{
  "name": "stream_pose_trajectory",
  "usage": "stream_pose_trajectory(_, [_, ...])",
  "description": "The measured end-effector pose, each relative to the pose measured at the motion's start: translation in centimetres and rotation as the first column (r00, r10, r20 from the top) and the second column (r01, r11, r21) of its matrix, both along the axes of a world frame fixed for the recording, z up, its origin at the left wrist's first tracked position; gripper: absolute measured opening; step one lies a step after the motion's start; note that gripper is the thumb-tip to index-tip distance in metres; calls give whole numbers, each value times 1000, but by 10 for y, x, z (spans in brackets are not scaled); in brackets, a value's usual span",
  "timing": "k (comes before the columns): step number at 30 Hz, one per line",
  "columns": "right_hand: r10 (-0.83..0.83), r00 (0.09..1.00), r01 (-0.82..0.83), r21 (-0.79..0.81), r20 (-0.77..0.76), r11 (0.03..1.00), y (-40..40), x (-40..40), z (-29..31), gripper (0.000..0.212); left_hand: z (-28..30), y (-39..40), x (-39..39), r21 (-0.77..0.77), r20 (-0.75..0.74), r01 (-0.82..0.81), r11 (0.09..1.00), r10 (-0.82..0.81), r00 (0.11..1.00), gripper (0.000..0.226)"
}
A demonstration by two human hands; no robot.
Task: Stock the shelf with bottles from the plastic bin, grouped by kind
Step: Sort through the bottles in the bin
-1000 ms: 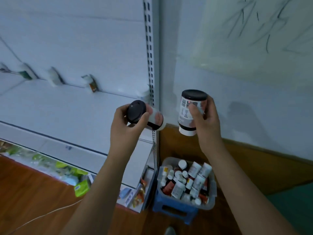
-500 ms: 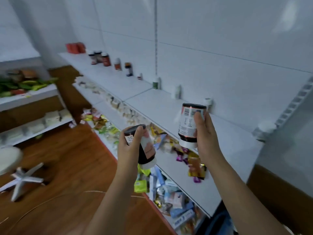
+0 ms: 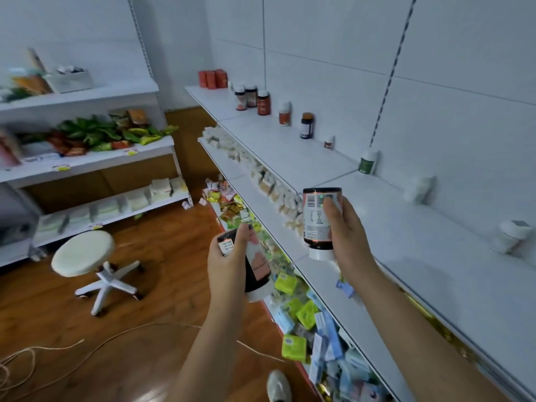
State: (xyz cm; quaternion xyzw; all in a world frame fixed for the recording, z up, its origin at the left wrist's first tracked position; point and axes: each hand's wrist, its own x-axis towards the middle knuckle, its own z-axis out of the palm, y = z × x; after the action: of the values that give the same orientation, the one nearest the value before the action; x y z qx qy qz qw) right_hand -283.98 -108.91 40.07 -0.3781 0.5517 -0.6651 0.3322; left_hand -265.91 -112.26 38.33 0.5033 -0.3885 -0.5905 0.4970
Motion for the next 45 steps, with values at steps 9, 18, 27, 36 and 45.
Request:
stream_pose_trajectory(9, [142,899,-181,56,414,982,-207,-50,0,52,12,-196,-44,323,-125,41,946,0,992,55])
stream_pose_trajectory(18, [280,766,-371,42,579,928,-373,-68,-8,63,14,-336,-49,518,-305,152,841,16,952,31])
stream_pose_trajectory(27, [246,846,-347,137,474,928,-515,-50,-25,54,-8,-491,-31,502,-317,196,842,-32,948,27])
stream_pose_trajectory(36, [54,811,-207,198,583,958,-671,-20,7,32,-3,-683,17,442,-309,295,847,-165,937,29])
stream_pose_trajectory(45, [-117,962,27,338,248,941,-793,-37,3,44,-10,-842,16,336,-72,430,838,-433,899,35])
